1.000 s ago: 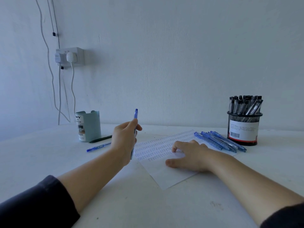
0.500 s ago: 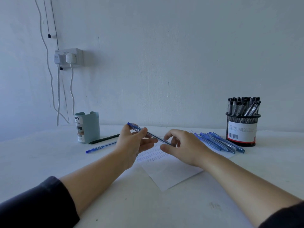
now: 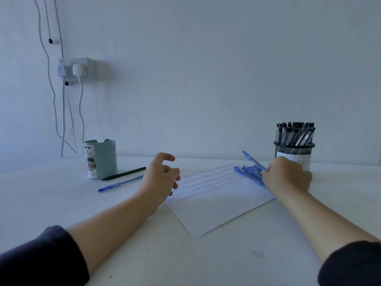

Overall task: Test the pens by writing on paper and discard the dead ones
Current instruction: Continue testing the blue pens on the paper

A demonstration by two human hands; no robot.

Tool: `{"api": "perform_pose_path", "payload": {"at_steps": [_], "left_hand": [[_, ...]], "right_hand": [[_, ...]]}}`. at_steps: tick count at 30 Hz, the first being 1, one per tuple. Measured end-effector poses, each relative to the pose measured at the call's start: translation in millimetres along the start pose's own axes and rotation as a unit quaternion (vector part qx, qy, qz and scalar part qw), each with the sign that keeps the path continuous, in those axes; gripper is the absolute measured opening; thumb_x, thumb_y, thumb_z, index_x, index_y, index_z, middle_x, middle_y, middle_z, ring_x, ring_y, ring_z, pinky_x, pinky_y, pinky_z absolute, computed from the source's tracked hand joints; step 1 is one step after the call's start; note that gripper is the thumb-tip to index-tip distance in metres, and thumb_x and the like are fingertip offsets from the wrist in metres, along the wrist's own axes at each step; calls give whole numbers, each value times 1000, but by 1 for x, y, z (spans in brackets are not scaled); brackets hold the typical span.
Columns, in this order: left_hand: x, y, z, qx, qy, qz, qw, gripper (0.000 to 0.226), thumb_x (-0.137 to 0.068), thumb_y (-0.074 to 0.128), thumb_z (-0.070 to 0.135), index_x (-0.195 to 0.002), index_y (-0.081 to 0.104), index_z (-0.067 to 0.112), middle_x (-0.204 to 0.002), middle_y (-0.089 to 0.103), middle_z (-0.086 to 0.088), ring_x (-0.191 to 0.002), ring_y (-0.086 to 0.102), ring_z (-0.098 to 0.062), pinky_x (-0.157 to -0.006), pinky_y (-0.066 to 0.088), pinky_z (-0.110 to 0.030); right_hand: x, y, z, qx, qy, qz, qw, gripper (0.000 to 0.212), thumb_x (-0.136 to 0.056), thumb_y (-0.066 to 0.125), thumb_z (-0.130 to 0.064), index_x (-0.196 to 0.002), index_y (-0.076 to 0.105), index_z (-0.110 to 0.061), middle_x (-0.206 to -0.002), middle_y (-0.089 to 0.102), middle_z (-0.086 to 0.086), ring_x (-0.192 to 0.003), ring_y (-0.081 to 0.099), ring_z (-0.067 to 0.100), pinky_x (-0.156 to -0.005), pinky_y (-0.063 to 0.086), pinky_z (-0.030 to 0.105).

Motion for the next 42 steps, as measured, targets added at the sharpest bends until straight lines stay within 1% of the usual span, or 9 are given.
{"api": "perform_pose_path", "payload": {"at_steps": [4, 11, 16, 21, 24, 29, 32, 37, 42], "left_hand": [[-2, 0, -3, -14, 1, -2, 1000, 20, -93, 49, 3, -105, 50, 18, -73, 60, -7, -56, 52, -16, -50, 41, -27], [-5, 1, -4, -26, 0, -6, 1000, 17, -92, 48, 1, -97, 55, 15, -68, 59, -6, -52, 50, -15, -47, 38, -25], [-15, -14, 0, -68, 33, 31, 997, 23, -87, 48, -3, -76, 60, 13, -64, 59, -4, -56, 49, -18, -55, 40, -26], [-37, -78, 4, -165, 65, 188, 966, 21, -84, 49, -1, -78, 63, 13, -65, 58, -2, -61, 52, -23, -55, 39, -25], [-54, -124, -23, -239, 13, 242, 940, 25, -85, 43, -1, -91, 65, 9, -89, 61, -12, -91, 55, -36, -72, 42, -31], [-75, -122, -71, -390, -81, 82, 914, 38, -92, 53, 16, -129, 52, 11, -130, 52, -15, -117, 48, -34, -97, 41, -37], [-74, -104, -74, -491, -58, 12, 869, 37, -93, 50, 28, -129, 51, 23, -130, 53, -6, -118, 47, -28, -95, 42, -34], [-69, -84, -69, -556, -31, -39, 830, 42, -92, 41, 9, -132, 49, 21, -130, 53, -3, -111, 50, -22, -88, 47, -33], [-59, -78, -45, -500, 24, -7, 866, 45, -89, 33, -5, -115, 53, 26, -85, 51, -2, -67, 45, -17, -56, 40, -27]], "right_hand": [[-3, 5, 24, -3, 73, -14, 997, 14, -87, 55, -16, -99, 63, -16, -101, 62, 10, -107, 51, 32, -81, 28, 32], [1, 4, 19, 24, 64, -16, 998, 17, -90, 48, -19, -102, 60, -14, -111, 59, 10, -114, 45, 32, -91, 32, 35], [8, 1, -17, 12, -58, -21, 998, 27, -95, 41, -29, -108, 62, -17, -118, 57, 6, -114, 43, 31, -91, 33, 35], [32, 4, -67, -12, -234, -42, 971, 30, -95, 44, -40, -118, 58, -27, -126, 50, -1, -120, 36, 25, -93, 29, 34], [49, 9, -89, -16, -308, -65, 949, 33, -95, 44, -44, -123, 55, -29, -130, 46, -7, -124, 31, 20, -97, 25, 34], [63, 22, -100, 9, -354, -128, 926, 34, -94, 43, -46, -125, 52, -33, -134, 45, -9, -127, 28, 17, -101, 23, 35], [64, 26, -99, 18, -351, -149, 924, 35, -94, 43, -48, -126, 52, -34, -135, 45, -8, -131, 27, 19, -102, 22, 36], [64, 30, -96, 12, -347, -176, 921, 37, -94, 43, -49, -127, 52, -32, -133, 46, -8, -130, 26, 17, -101, 22, 36], [66, 32, -98, 9, -347, -191, 918, 37, -96, 40, -49, -126, 53, -32, -133, 47, -7, -130, 26, 17, -101, 22, 37]]}}
Point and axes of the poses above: each hand's wrist, its own x-axis away from the middle knuckle, its own y-axis out of the palm, z = x × y, the point moved 7 cm from there along -x, towards the middle knuckle
